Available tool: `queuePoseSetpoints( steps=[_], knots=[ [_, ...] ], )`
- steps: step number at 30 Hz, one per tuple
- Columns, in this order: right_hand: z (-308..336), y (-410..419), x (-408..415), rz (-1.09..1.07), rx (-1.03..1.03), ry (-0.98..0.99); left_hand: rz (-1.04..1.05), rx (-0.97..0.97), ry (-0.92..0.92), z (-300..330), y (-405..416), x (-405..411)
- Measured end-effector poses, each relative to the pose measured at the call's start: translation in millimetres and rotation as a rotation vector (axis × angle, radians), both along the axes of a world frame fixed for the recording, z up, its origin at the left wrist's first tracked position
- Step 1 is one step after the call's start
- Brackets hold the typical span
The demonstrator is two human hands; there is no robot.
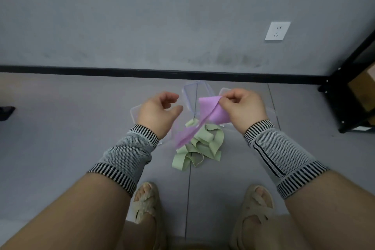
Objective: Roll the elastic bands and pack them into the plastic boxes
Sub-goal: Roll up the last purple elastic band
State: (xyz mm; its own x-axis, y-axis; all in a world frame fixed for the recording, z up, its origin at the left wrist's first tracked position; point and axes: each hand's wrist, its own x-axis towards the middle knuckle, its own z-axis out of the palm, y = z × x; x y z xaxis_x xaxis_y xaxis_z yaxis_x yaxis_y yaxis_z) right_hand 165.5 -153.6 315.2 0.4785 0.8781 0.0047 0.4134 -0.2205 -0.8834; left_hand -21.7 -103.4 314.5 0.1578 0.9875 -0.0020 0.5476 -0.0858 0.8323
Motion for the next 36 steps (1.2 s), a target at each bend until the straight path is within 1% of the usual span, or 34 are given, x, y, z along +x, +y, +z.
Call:
queuePoseSetpoints(
  steps=[3,6,8,10,12,16,18,21,25,30,34,35,36],
  knots=[
    [-1.7,7.7,-9.1,0.135,-0.063,-0.018,-0.092,0.063,-0.026,2.5,-1.4,16.6],
    [-1.6,11.3,-12.4,0.178,-0.089,0.048,-0.262,0.051,0.002,1.6,-9.5,31.5],
    [-1.4,12.3,-10.9,0.182,-0.096,0.065,-0.336,0.044,0.014,-3.1,-12.2,35.9],
    [-1.2,12.5,-8.0,0.154,-0.090,0.136,-0.319,0.028,0.008,-7.3,-11.7,37.3],
    [0.1,12.3,-6.3,0.117,-0.085,0.284,-0.255,-0.005,-0.026,-9.9,-9.1,38.8],
    [1.9,13.4,-3.1,0.122,-0.075,0.587,-0.128,-0.118,-0.165,-10.9,-2.2,39.8],
    [5.0,12.8,-1.0,0.111,-0.087,0.666,-0.073,-0.184,-0.256,-10.1,1.2,38.1],
    [4.0,12.5,2.8,0.140,-0.126,0.673,0.013,-0.232,-0.348,-9.6,7.5,33.4],
    [-0.4,14.7,5.2,0.184,-0.135,0.624,0.055,-0.256,-0.399,-7.9,11.9,28.9],
    [-1.3,16.7,5.2,0.120,-0.083,0.618,0.043,-0.211,-0.346,-7.8,13.0,26.8],
    [-1.7,18.5,4.5,0.092,-0.052,0.606,0.018,-0.205,-0.402,0.3,11.2,29.1],
    [-1.8,18.8,4.5,0.095,-0.050,0.605,0.013,-0.196,-0.401,1.0,11.0,29.2],
    [-1.5,18.8,4.3,0.102,-0.053,0.606,0.009,-0.167,-0.363,0.1,11.9,28.7]
  ],
)
